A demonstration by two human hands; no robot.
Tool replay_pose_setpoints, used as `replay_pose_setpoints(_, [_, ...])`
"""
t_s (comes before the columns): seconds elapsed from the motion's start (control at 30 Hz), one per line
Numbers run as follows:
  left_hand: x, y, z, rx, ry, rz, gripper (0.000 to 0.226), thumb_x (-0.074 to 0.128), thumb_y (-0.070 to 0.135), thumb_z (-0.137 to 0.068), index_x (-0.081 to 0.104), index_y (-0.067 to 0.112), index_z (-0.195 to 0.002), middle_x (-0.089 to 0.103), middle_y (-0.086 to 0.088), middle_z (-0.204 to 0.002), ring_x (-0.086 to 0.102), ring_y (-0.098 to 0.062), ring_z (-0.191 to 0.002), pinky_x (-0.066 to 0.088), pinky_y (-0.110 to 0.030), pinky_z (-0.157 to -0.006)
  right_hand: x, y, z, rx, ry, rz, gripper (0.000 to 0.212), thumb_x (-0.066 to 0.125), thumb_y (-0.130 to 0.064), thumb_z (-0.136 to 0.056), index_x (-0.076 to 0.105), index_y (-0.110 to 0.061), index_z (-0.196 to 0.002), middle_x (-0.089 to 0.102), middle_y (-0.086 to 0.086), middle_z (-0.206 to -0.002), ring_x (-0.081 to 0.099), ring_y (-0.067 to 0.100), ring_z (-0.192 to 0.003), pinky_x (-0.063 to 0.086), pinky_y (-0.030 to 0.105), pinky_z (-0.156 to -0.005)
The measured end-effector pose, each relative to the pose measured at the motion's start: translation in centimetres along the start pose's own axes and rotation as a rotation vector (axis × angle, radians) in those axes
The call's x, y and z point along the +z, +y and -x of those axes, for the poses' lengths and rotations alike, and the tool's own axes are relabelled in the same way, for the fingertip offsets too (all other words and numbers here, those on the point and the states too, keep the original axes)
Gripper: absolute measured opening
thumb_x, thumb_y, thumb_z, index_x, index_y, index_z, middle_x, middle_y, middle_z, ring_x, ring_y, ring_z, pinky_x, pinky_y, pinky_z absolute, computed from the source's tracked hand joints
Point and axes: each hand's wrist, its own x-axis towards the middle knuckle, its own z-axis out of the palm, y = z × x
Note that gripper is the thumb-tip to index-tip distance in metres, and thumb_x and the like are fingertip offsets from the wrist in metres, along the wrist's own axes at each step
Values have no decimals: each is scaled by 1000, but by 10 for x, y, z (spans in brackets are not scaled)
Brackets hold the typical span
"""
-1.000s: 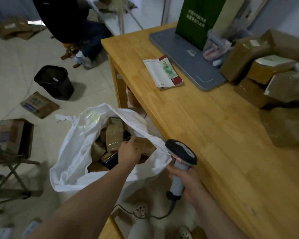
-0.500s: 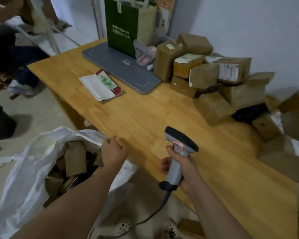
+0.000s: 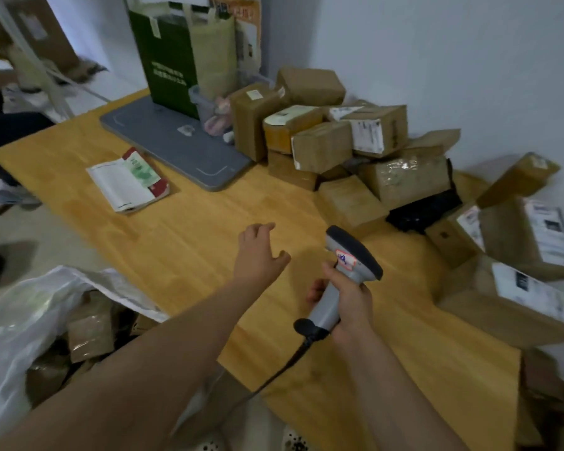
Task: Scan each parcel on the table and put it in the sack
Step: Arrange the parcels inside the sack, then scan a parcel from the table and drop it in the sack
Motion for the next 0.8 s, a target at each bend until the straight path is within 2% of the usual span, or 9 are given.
replay_pose_setpoints(0.13, [53, 64, -48, 268, -241, -200, 67, 59, 25, -94, 26, 12, -151, 25, -7, -155, 24, -24, -142, 27, -32, -113, -42, -34, -22, -35, 44, -81, 8, 71, -10, -82, 64, -5, -82, 61, 9, -52, 58, 21, -46, 54, 38, -61])
replay_pose_setpoints(0.23, [94, 108, -82, 361, -356, -320, 69, 54, 23, -97, 15, 9, -153, 14, -9, -160, 16, -26, -147, 19, -33, -117, -69, -44, -37, -32, 64, -76, 10, 70, -12, -84, 66, -4, -86, 62, 10, -55, 59, 21, -48, 55, 36, -57])
replay_pose_setpoints(0.4, [139, 137, -122, 335, -368, -575, 79, 49, 32, -99, -4, 15, -154, -4, -6, -163, -3, -23, -149, 2, -40, -120, -107, -45, -53, 16, 5, -122, 11, 69, -10, -84, 65, -3, -91, 61, 14, -61, 58, 23, -49, 55, 39, -61])
replay_pose_setpoints(0.53, [138, 111, -120, 403, -332, -703, 83, 50, 8, -97, -8, 23, -154, -5, -2, -163, 1, -21, -150, 6, -36, -119, -118, -49, -60, 58, 15, -117, 10, 69, -9, -83, 66, -3, -91, 61, 13, -61, 57, 23, -49, 54, 39, -62])
replay_pose_setpoints(0.6, [117, 96, -99, 447, -332, -666, 81, 52, 9, -95, -1, 24, -155, 0, 1, -163, 4, -19, -149, 6, -33, -119, -117, -52, -61, 80, 20, -121, 11, 69, -8, -83, 67, -2, -91, 61, 12, -59, 57, 22, -49, 54, 38, -61])
replay_pose_setpoints(0.67, [89, 84, -63, 440, -367, -573, 64, 50, 27, -97, 20, 20, -153, 15, 2, -161, 15, -18, -147, 11, -31, -119, -114, -53, -62, 102, 22, -118, 8, 71, -7, -81, 66, -2, -87, 61, 11, -57, 58, 21, -47, 54, 35, -58])
replay_pose_setpoints(0.73, [65, 74, -23, 364, -305, -477, 58, 41, 53, -91, 49, 16, -134, 42, 0, -144, 38, -21, -134, 31, -32, -110, -111, -52, -63, 116, 1, -118, 7, 72, -7, -80, 65, -4, -82, 61, 12, -57, 58, 21, -47, 53, 33, -54])
replay_pose_setpoints(0.8, [56, 73, -4, 191, -190, -499, 68, 32, 68, -80, 59, 15, -111, 53, -4, -119, 50, -27, -119, 39, -38, -100, -106, -51, -63, 128, -22, -123, 8, 72, -6, -79, 64, -3, -82, 61, 13, -58, 58, 22, -47, 53, 32, -51])
